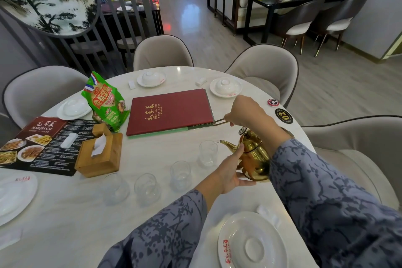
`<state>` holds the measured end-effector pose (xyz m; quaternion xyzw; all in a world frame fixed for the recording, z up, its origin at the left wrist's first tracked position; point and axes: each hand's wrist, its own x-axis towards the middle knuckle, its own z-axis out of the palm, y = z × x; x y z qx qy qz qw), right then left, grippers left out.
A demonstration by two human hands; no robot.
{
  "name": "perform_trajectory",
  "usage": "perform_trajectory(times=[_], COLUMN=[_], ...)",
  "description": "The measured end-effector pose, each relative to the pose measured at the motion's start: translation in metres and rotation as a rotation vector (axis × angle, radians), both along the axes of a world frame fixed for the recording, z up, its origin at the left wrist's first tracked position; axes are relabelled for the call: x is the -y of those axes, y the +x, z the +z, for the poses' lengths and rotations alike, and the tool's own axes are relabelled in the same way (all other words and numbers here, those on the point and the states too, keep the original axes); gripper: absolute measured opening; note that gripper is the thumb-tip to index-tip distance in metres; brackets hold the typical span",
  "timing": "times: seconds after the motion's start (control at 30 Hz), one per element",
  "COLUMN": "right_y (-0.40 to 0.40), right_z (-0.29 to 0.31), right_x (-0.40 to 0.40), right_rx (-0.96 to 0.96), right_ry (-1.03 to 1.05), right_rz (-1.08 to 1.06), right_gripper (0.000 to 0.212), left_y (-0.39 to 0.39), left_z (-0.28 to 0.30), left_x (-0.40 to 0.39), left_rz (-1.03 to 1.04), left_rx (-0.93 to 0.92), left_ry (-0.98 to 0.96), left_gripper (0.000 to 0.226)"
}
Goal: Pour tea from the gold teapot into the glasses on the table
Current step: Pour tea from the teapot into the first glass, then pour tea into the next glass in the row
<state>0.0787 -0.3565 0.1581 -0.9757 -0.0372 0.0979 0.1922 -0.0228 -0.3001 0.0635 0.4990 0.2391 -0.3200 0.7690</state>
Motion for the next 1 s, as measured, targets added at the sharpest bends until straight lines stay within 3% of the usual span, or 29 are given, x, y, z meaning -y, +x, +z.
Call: perform_trajectory(times=[0.3, 0.47, 1.0], right_y=[-0.005, -0.006, -0.048], right_z=[-0.008, -0.022, -0.03], right_x=[0.003, 0.007, 0.022], right_rx=[-0.001, -0.002, 0.105], right_ry=[0.038, 0.095, 0.304], right_rz=[-0.025, -0.081, -0.144], right_gripper=[0.016, 0.028, 0.032], left_y=[0.002, 0.006, -0.01], left_z=[-0.014, -0.026, -0.027], left_x=[-0.003, -0.009, -0.026], left_rz=[-0.015, -0.034, -0.057], left_rx=[0.006, 0.026, 0.086], left_ry=[0.03, 0.122, 0.385], left_gripper=[0.049, 0.055, 0.077])
